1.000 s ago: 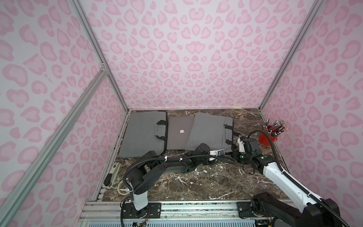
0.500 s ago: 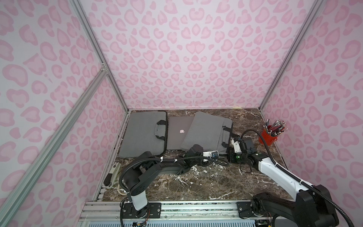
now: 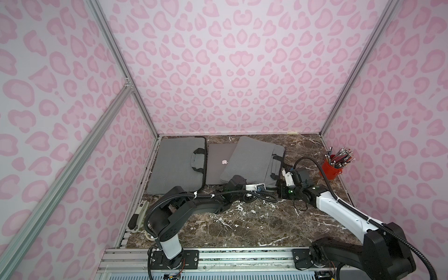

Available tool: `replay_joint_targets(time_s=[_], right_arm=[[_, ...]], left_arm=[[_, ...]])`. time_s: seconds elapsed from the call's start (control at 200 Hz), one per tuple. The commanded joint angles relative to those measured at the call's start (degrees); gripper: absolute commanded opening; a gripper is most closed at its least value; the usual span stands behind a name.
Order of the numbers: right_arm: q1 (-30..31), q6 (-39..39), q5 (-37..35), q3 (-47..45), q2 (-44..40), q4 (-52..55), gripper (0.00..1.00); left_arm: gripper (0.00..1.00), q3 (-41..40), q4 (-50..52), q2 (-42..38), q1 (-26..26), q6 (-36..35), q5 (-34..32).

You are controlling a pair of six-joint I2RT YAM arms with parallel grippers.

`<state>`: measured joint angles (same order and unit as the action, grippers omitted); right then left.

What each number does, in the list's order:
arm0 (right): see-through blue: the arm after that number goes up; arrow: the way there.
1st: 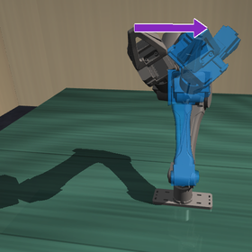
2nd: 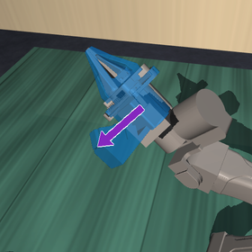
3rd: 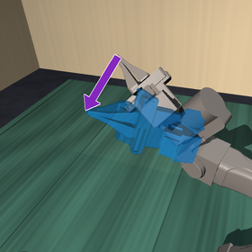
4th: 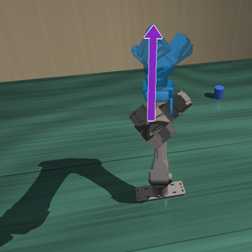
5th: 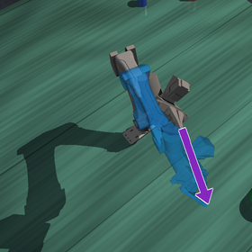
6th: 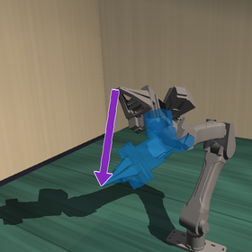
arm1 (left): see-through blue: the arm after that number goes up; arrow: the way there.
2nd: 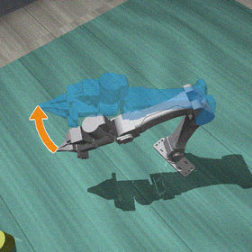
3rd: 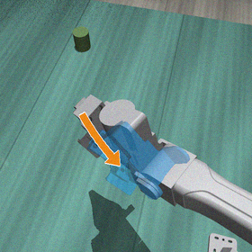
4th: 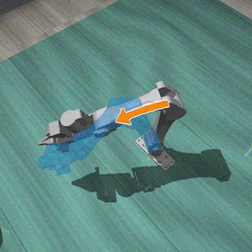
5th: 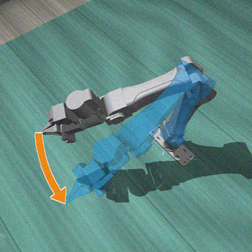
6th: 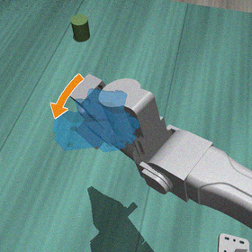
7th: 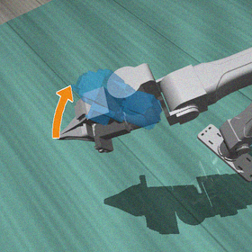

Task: Open the zippered laptop bag and take out the laptop
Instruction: Adjust the zippered laptop bag at the center of the board.

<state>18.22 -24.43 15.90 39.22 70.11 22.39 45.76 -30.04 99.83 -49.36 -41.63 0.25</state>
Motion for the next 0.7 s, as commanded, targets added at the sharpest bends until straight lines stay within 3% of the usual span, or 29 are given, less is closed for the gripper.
replay_joint_targets(time_s=[0.0, 0.045, 0.105, 0.16, 0.455, 0.695], right_arm=[[0.34, -0.36, -10.78, 0.53, 0.43, 4.17, 0.00], [1.16, -0.36, -10.72, 0.96, 0.64, 4.22, 0.00], [2.31, -0.53, -10.65, 1.68, 1.05, 4.40, 0.00], [3.08, -0.54, -9.48, 2.26, 1.42, 3.98, 0.00], [3.40, 0.07, -2.06, 3.40, 1.34, 2.71, 0.00], [3.66, 0.13, 2.19, 2.27, 0.25, 5.14, 0.00]], left_arm=[[0.05, -0.22, 4.43, -0.91, 1.31, -0.91, -9.33], [0.12, 0.37, 6.69, -1.40, 1.36, -0.79, -8.15], [0.38, 0.90, 9.56, -2.58, 1.24, 0.16, -5.55], [0.50, 0.73, 10.43, -4.02, 1.02, 1.62, -3.19], [0.54, -1.65, 8.66, -9.66, -3.51, 10.90, 4.37], [0.55, 0.74, 0.80, -2.66, -8.20, 15.84, 3.72]])
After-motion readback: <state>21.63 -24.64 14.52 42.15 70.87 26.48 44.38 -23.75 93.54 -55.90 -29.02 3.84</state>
